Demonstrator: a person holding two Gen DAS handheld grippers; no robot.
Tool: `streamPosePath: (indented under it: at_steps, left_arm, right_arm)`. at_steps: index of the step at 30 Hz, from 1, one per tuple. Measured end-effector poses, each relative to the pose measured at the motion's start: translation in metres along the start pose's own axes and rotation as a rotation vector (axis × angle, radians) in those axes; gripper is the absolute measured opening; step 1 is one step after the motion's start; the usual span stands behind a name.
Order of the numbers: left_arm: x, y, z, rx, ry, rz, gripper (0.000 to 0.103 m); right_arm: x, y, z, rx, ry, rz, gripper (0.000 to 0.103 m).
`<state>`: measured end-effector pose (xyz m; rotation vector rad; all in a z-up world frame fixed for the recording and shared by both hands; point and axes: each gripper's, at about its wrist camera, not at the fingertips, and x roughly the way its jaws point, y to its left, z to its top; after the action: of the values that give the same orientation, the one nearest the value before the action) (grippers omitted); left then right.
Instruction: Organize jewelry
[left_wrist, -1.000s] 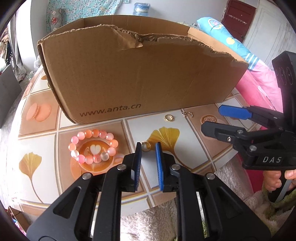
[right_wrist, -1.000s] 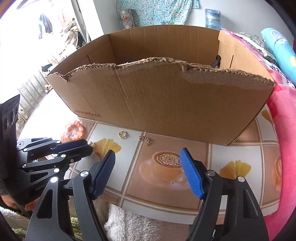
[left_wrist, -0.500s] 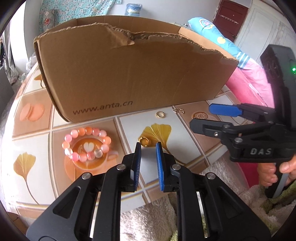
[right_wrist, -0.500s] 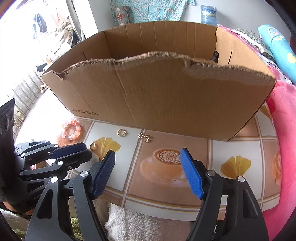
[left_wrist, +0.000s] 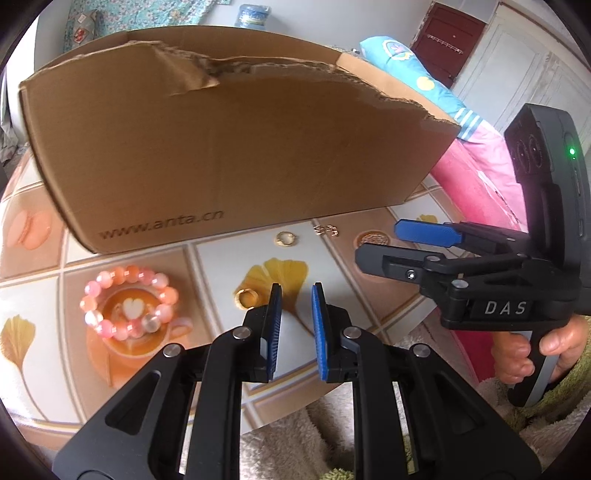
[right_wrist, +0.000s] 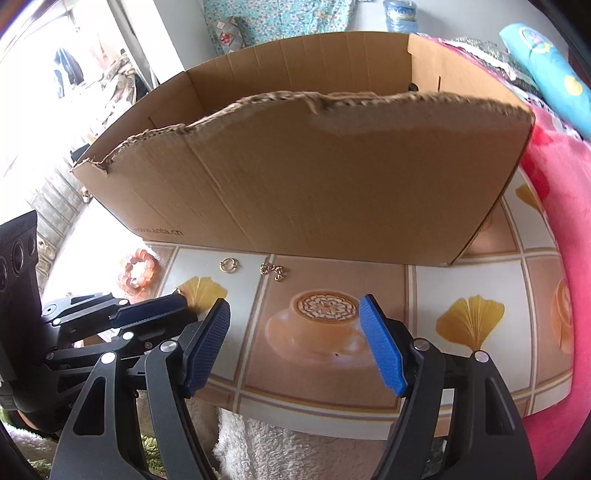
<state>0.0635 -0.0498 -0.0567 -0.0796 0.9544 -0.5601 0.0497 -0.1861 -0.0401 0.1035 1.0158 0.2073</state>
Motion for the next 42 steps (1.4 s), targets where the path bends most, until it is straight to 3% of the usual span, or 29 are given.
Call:
streamPosePath:
  at_steps: [4, 6, 9, 27, 31, 34, 38, 42]
  left_arm:
    - [-0.008, -0.003, 0.002, 0.006, -0.002, 0.044, 0.016]
    - [-0.014, -0.001, 0.001, -0.002, -0.005, 0.09, 0.023]
    - [-0.011, 0.002, -0.001, -0.019, 0.021, 0.146, 0.026]
    - [0.004, -0.027, 0.005, 0.048, 0.062, 0.088, 0.03]
    - [-0.007, -0.028, 0.009, 0.102, 0.013, 0.146, 0.03]
    - [-0.005, -0.021, 0.009, 0.136, 0.029, 0.21, 0.03]
    - [0.001, -0.015, 0.008, 0.171, 0.066, 0.223, 0.028]
    - [0.008, -0.018, 0.007, 0.23, 0.079, 0.238, 0.018]
  right_arm:
    - [-0.002, -0.006, 0.004, 0.002, -0.014, 0.014, 0.071]
    - [-0.002, -0.008, 0.002, 0.004, -0.016, 0.022, 0.071]
    - [0.003, -0.014, -0.003, 0.024, -0.002, 0.046, 0.071]
    - [0.004, -0.036, -0.005, 0.042, -0.038, 0.109, 0.071]
    - [0.002, -0.038, -0.006, 0.045, -0.039, 0.126, 0.071]
    - [0.001, -0.042, -0.006, 0.045, -0.042, 0.137, 0.071]
    - [0.001, -0.044, -0.008, 0.038, -0.047, 0.144, 0.071]
    - [0.0, -0.047, -0.008, 0.043, -0.05, 0.15, 0.071]
